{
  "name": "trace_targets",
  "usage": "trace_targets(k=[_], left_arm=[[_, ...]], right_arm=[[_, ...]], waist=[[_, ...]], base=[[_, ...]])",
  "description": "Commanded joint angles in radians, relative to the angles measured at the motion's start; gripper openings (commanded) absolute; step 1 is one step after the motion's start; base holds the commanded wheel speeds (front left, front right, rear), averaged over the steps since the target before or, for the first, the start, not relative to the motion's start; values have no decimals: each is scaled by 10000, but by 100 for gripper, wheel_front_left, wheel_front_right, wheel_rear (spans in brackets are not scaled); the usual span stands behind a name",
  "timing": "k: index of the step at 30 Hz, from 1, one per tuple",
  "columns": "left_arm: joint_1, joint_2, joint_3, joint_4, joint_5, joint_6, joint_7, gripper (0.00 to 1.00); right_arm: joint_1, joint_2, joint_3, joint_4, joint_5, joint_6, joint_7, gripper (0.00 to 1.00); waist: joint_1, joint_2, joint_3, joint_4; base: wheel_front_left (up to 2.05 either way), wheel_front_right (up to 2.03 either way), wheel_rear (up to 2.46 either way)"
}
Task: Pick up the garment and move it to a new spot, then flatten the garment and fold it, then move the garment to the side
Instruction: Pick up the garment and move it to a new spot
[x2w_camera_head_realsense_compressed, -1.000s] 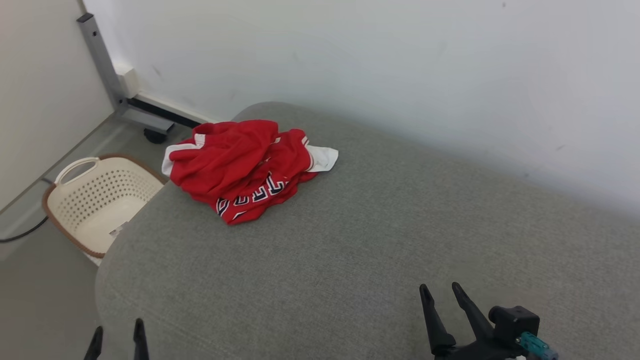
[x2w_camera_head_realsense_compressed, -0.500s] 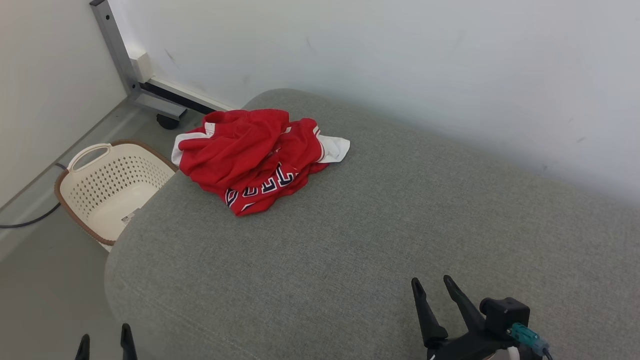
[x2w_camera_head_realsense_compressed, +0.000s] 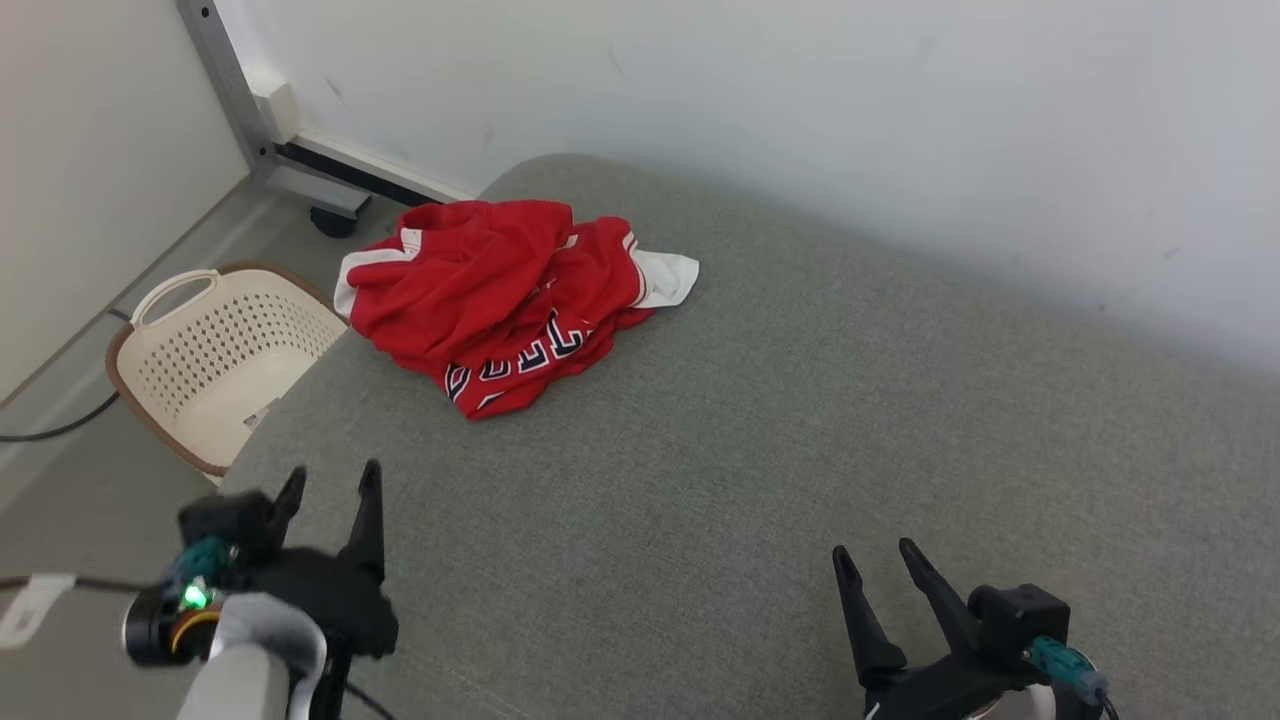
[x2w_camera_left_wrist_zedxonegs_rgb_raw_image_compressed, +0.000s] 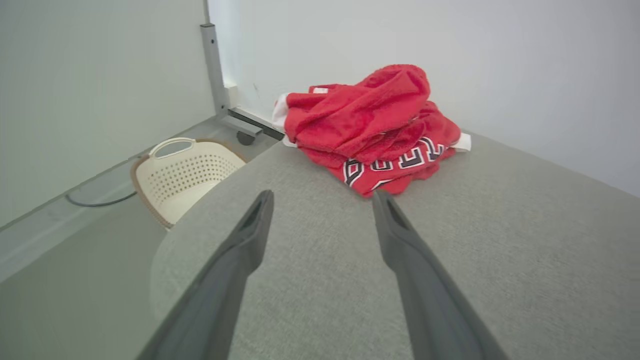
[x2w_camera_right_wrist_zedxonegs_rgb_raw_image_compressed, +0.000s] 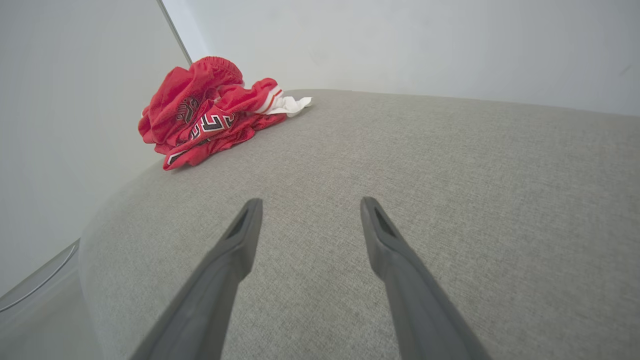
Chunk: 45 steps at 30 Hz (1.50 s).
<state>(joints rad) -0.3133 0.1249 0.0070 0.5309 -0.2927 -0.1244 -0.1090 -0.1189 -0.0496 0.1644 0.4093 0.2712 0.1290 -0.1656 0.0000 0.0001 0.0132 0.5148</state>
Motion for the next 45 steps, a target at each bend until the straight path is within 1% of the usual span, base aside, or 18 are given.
trace_targets(k=[1, 5, 9, 10, 11, 12, 17, 20, 21, 25, 27, 31, 32, 33, 34, 39, 42, 45], left_arm=[[-671, -9, -269, 363, -69, -58, 349, 100], [-2408, 268, -816, 1412, -485, -61, 1158, 100], [-3847, 547, -790, 2217, -1217, -66, 1631, 100], [-4196, 548, -746, 2363, -1500, -67, 1831, 100], [-4781, 701, -776, 2613, -1914, -68, 2281, 100], [-5012, 834, -880, 2684, -2044, -67, 2437, 100], [-5869, 1493, -951, 3230, -2262, -52, 2990, 100], [-6287, 1902, -1021, 3460, -2021, 48, 2978, 100], [-6287, 1902, -1021, 3460, -2021, 48, 2978, 100], [-6627, 2164, -1113, 3802, -1758, 383, 2885, 100], [-6778, 2359, -1169, 3974, -1552, 653, 2795, 100], [-6946, 2425, -1103, 4370, -1468, 1323, 2618, 100], [-6968, 2440, -1092, 4462, -1451, 1464, 2557, 98], [-6985, 2477, -1103, 4487, -1402, 1540, 2474, 41], [-7005, 2490, -1099, 4509, -1409, 1590, 2411, 0], [-7114, 2624, -1251, 4572, -1210, 1665, 2038, 0], [-7184, 2759, -1247, 4465, -1304, 1457, 1959, 0], [-7292, 3139, -1323, 4266, -1218, 1264, 2084, 0]], right_arm=[[121, -48, 5, -217, -161, 33, 148, 100], [-254, -232, 297, -1104, -475, 33, 735, 100], [-328, -542, 431, -2085, -652, 33, 1292, 100], [-371, -630, 454, -2356, -678, 33, 1427, 100], [-401, -785, 442, -2840, -701, 33, 1633, 100], [-367, -860, 402, -3077, -714, 33, 1719, 100], [-47, -1092, 104, -4136, -772, 33, 2097, 100], [55, -1133, -43, -4633, -805, 33, 2259, 100], [55, -1133, -43, -4633, -805, 33, 2259, 100], [243, -1064, -229, -4999, -817, 33, 2314, 100], [341, -1020, -229, -5091, -804, 33, 2328, 100], [303, -1020, -274, -5130, -695, 33, 2299, 100], [270, -1010, -277, -5115, -691, 33, 2276, 100], [241, -984, -281, -5090, -685, 33, 2261, 100], [216, -964, -277, -5051, -678, 33, 2248, 100], [220, -830, -58, -4642, -485, 33, 2012, 100], [91, -740, 118, -4324, -365, 33, 1836, 100], [-8, -648, 169, -3993, -255, 33, 1616, 100]], waist=[[0, -1, 359, -126], [0, -1, 1320, -890], [0, -1, 2299, -1663], [0, -1, 2522, -1836], [0, -1, 2927, -2195], [0, -1, 3082, -2353], [0, -1, 3756, -2969], [0, -1, 4111, -3220], [0, -1, 4111, -3220], [0, -1, 4465, -3473], [0, -1, 4559, -3581], [0, -1, 4653, -3684], [0, -1, 4632, -3703], [0, -1, 4598, -3708], [0, -1, 4537, -3705], [0, -1, 3952, -3657], [0, -1, 3447, -3695], [0, -1, 2920, -3741]], base=[[0, 0, 0], [0, 0, 0], [0, 0, 0], [0, 0, 0], [0, 0, 0], [0, 0, 0], [0, 0, 0], [0, 0, 0], [0, 0, 0], [0, 0, 0], [0, 0, 0], [0, 0, 0], [0, 0, 0], [0, 0, 0], [0, 0, 0], [0, 0, 0], [0, 0, 0], [0, 0, 0]])
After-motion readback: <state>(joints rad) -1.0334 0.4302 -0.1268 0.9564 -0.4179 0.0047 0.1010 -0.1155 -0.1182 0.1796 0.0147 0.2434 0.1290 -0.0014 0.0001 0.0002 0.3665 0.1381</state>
